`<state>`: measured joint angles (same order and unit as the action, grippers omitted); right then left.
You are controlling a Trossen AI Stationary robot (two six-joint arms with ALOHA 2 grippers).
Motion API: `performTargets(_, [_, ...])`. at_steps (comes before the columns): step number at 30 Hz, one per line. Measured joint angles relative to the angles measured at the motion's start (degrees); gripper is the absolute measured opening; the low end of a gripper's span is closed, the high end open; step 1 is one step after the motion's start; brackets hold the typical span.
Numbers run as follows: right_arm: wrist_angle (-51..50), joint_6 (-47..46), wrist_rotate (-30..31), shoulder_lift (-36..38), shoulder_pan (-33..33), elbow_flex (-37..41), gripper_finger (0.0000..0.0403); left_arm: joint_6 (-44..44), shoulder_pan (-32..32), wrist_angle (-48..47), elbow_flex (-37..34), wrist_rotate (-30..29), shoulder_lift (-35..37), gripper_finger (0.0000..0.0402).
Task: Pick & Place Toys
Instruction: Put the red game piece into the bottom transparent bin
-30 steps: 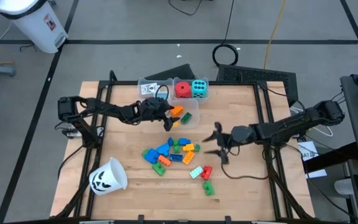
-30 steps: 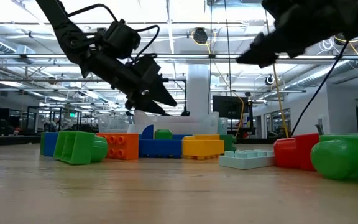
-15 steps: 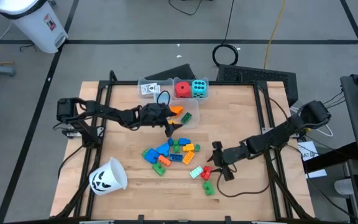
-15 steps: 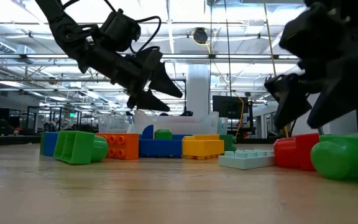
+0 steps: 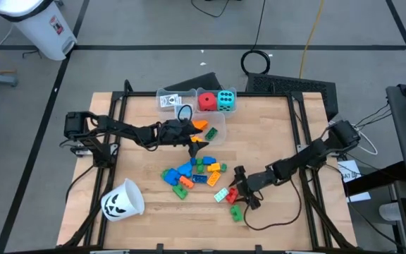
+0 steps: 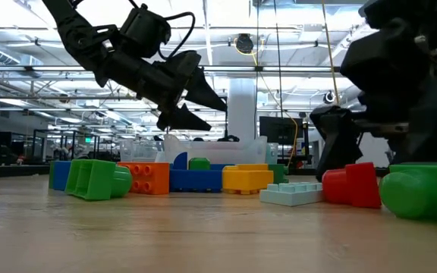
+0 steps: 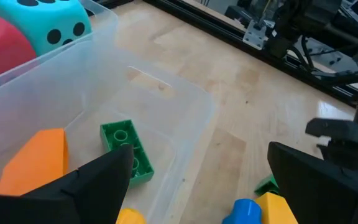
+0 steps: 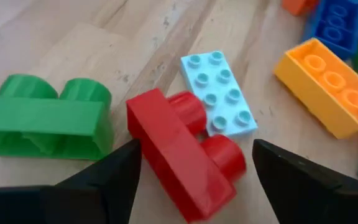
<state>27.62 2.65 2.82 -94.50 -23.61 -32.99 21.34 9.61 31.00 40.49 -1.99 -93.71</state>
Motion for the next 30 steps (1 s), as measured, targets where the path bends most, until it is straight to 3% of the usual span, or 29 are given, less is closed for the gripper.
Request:
performTargets(5, [1.2,-0.2,-0.4,-2.0,0.4,0.0,0.0248,0.2,0.0,0.0,0.0,-0.1,0.0,0.0376])
performTargets(15, [-3.6,1.5,0.3,1.2,0.4,0.0,0.0126,0.2,0.0,0.3,0.0,-0.1,0.0,0.0376])
performTargets(19, [-7.5,1.5,2.0,6.1,0.4,0.0,0.0122,0.2,0.0,0.3,0.0,-0.1,0.0,0.0376])
performTargets(25, [-14.6,2.7,11.8,16.7,0.4,0.0,0.0131,1.2,0.0,2.7,0.0,-0.1,0.0,0.0376])
performTargets(30, [-15.9,15.0,29.2,21.9,1.0,0.0,0.0125,12.9,0.0,6.7,0.0,-0.1,0.0,0.0376])
